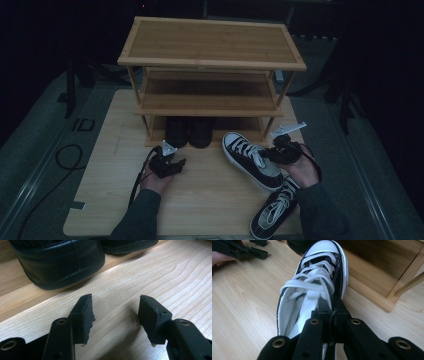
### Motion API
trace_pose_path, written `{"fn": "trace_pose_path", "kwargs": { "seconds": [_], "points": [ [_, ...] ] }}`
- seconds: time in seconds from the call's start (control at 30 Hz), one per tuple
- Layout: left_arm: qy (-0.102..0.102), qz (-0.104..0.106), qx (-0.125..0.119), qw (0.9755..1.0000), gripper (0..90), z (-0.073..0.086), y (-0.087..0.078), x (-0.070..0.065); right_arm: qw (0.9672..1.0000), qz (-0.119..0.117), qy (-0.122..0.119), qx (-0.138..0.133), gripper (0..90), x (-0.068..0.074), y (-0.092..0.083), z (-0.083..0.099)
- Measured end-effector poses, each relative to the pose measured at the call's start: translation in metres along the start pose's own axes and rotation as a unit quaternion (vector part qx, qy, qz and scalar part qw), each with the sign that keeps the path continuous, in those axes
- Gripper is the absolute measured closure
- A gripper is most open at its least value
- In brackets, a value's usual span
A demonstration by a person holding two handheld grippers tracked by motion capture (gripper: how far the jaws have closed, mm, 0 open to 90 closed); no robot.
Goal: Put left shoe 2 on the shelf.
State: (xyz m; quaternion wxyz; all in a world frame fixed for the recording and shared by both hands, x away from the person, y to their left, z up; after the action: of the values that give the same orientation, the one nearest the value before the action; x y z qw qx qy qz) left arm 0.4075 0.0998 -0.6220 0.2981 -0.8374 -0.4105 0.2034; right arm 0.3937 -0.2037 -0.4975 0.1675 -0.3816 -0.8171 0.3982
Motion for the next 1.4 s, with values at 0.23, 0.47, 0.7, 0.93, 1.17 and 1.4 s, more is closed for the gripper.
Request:
{"fn": "trace_pose_path", "kwargs": {
  "seconds": [0.23, 0.47, 0.7, 0.93, 1.17, 1.4],
  "points": [
    [-0.001, 0.000, -0.001, 1.0000, 45.9, 0.000, 0.000, 0.000, 0.9999, -0.007, -0.007, -0.005, 88.0, 0.003, -0.006, -0.004],
    [-0.001, 0.000, -0.001, 1.0000, 45.9, 0.000, 0.000, 0.000, 0.9998, -0.014, -0.011, -0.013, 88.0, 0.005, -0.011, -0.009],
    [-0.001, 0.000, -0.001, 1.0000, 45.9, 0.000, 0.000, 0.000, 0.9994, -0.027, -0.010, -0.016, 88.0, 0.008, -0.016, -0.015],
    [-0.001, 0.000, -0.001, 1.0000, 45.9, 0.000, 0.000, 0.000, 0.9991, -0.032, -0.014, -0.025, 88.0, 0.009, -0.023, -0.022],
    [0.000, 0.000, 0.000, 1.0000, 45.9, 0.000, 0.000, 0.000, 0.9987, -0.035, -0.020, -0.031, 88.0, 0.012, -0.028, -0.029],
    [0.000, 0.000, 0.000, 1.0000, 45.9, 0.000, 0.000, 0.000, 0.9982, -0.040, -0.026, -0.036, 87.9, 0.015, -0.031, -0.036]
  ]
}}
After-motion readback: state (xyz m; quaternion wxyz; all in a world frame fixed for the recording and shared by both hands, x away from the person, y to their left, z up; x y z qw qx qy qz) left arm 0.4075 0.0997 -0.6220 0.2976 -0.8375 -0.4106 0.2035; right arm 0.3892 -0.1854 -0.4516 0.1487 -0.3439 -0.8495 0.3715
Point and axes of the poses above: each handheld gripper's, and its own axes: y roughly forward along the jaws, z roughly out of its underside, x roughly to its left, the point moved 9 cm from there along y, roughly forward along the jaws, and after that the axes turned 7 degrees about z, right-handed, at the moved point
